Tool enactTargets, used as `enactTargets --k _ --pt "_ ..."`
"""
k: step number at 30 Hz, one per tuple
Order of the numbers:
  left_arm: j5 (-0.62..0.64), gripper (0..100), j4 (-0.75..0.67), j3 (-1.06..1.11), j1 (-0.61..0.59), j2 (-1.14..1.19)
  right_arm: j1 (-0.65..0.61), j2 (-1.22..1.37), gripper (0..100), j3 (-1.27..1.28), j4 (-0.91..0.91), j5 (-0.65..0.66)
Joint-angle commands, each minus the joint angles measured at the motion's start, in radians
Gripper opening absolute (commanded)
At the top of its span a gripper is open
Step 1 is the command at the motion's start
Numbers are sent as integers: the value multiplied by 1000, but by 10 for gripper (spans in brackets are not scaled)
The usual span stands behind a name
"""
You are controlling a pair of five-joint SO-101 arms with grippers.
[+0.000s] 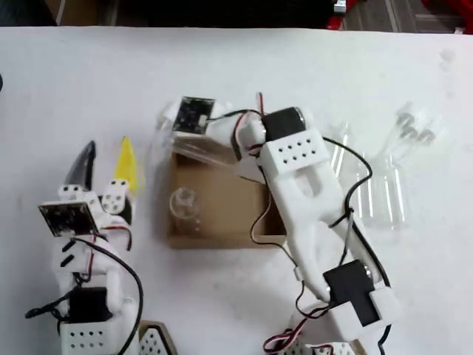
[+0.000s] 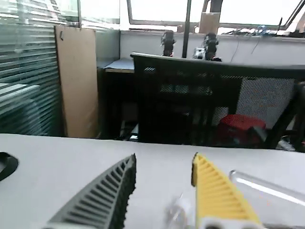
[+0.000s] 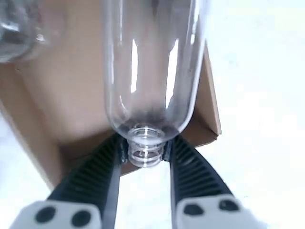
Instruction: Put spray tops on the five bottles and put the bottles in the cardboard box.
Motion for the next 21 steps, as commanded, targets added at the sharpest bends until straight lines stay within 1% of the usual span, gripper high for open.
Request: enactTargets --k 1,4,9,12,16,21 --pt "83 185 -46 -97 62 -1 -50 -45 19 -109 81 -20" --pt "101 185 -49 -114 65 -1 -82 -45 19 -166 128 -20" --pt "98 185 -46 -107 130 -1 -139 -45 19 -276 186 -35" --pt "98 185 -46 -107 133 -1 -159 -45 19 -377 231 -84" --pt "98 185 -44 -106 133 -1 -196 -45 19 -502 295 -95" --pt "98 185 -52 -86 130 -1 -240 -41 19 -526 302 -97"
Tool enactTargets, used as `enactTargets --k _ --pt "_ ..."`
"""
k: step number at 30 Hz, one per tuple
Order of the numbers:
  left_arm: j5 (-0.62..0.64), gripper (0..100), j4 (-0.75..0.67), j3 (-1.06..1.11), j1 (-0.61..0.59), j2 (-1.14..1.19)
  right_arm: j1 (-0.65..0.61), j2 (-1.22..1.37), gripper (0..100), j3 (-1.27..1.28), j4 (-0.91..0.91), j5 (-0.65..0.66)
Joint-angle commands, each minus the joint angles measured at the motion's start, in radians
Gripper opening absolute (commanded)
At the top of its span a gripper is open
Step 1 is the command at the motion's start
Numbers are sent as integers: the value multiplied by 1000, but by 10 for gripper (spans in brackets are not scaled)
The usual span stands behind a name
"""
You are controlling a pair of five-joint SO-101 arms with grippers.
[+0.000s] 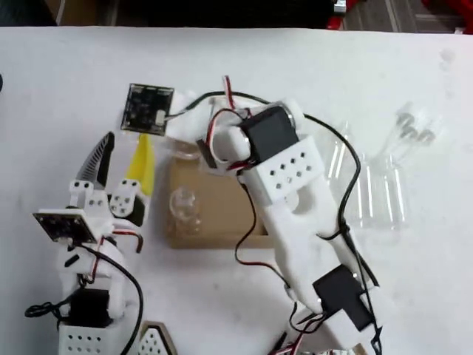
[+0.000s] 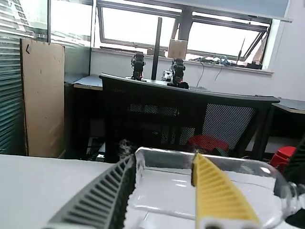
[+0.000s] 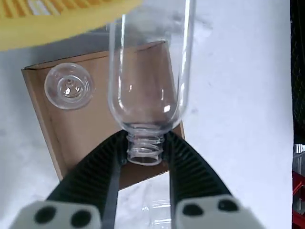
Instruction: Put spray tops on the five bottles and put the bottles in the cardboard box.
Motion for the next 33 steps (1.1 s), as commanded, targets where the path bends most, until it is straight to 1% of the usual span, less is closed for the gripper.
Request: enactTargets --k 1,6,13,17,21,25,29,33 --pt "12 185 -26 -21 12 1 -48 -42 19 -51 27 -11" --pt "12 185 -21 -20 13 1 -74 -56 19 -61 21 -34" --pt "11 185 -28 11 28 1 -54 -107 18 -61 -8 -41" --pt "-77 184 -28 40 77 -2 -42 -128 18 -61 -8 -54" --pt "-78 184 -29 35 82 -4 -39 -130 17 -61 -8 -81" --pt "-78 183 -35 31 76 -4 -36 -120 17 -55 -8 -78" --pt "-81 184 -35 31 73 -4 51 -73 17 -52 -8 -80" --pt "-80 184 -38 31 73 -4 151 33 17 -52 -10 -81"
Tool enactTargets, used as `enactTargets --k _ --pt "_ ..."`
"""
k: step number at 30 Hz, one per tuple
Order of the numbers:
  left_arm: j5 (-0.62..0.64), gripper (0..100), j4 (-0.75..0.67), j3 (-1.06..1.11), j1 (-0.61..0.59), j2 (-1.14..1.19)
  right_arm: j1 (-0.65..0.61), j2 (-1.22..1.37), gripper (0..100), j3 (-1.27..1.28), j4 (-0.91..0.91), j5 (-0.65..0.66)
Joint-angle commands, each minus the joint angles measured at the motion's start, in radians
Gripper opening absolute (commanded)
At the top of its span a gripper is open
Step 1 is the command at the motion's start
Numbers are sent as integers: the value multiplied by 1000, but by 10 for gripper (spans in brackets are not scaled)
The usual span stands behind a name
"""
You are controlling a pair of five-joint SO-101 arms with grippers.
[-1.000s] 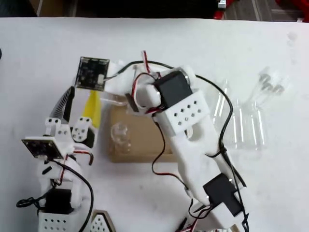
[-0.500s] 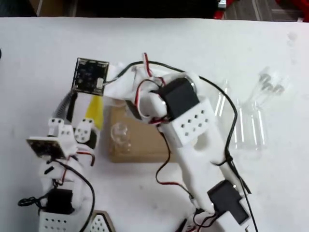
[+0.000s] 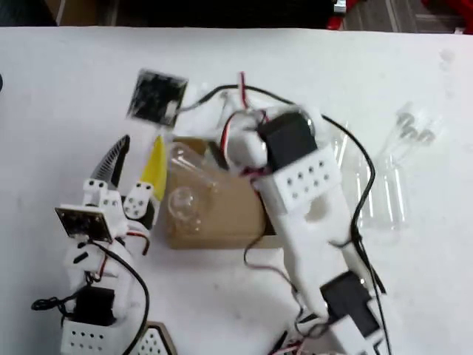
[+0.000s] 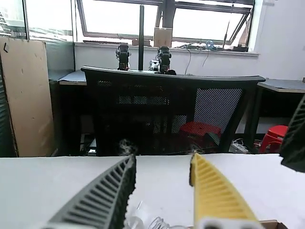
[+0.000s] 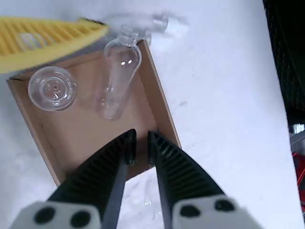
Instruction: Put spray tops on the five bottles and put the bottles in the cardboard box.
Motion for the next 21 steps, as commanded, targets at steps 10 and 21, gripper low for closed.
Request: enactTargets --k 10,21 --pt "60 181 -94 -38 -213 -7 147 236 22 -35 -180 -183" --pt "321 181 164 -18 -599 -7 19 407 86 -41 -248 -81"
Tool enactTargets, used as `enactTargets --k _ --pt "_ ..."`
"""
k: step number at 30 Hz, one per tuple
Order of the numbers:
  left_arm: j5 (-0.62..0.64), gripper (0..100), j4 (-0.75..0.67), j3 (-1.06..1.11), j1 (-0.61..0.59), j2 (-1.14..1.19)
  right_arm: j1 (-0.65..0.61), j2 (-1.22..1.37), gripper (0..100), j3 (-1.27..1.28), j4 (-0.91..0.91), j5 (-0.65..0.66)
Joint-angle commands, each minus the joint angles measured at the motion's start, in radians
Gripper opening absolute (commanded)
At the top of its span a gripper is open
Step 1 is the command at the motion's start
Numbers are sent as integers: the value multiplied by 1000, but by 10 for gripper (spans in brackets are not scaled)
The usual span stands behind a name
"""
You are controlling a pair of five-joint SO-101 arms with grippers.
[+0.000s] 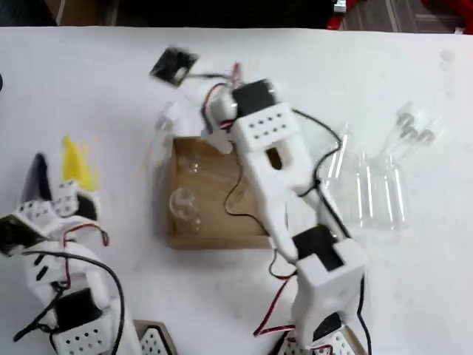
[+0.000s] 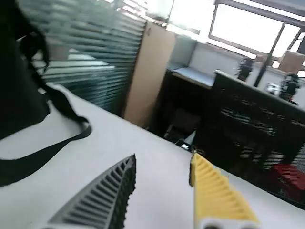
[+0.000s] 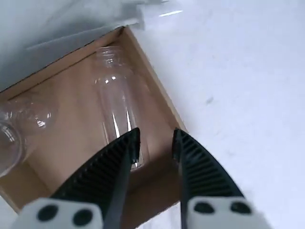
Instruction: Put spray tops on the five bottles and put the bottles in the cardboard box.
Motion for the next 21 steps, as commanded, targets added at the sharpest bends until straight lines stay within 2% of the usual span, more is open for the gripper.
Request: enactTargets --k 1,11,21 --pt "49 181 81 -2 -85 -7 -61 38 86 -41 -38 64" --pt "49 181 21 100 -84 -8 -182 139 88 -41 -93 64" --pt "48 181 31 100 -82 -8 -186 248 109 -41 -177 63"
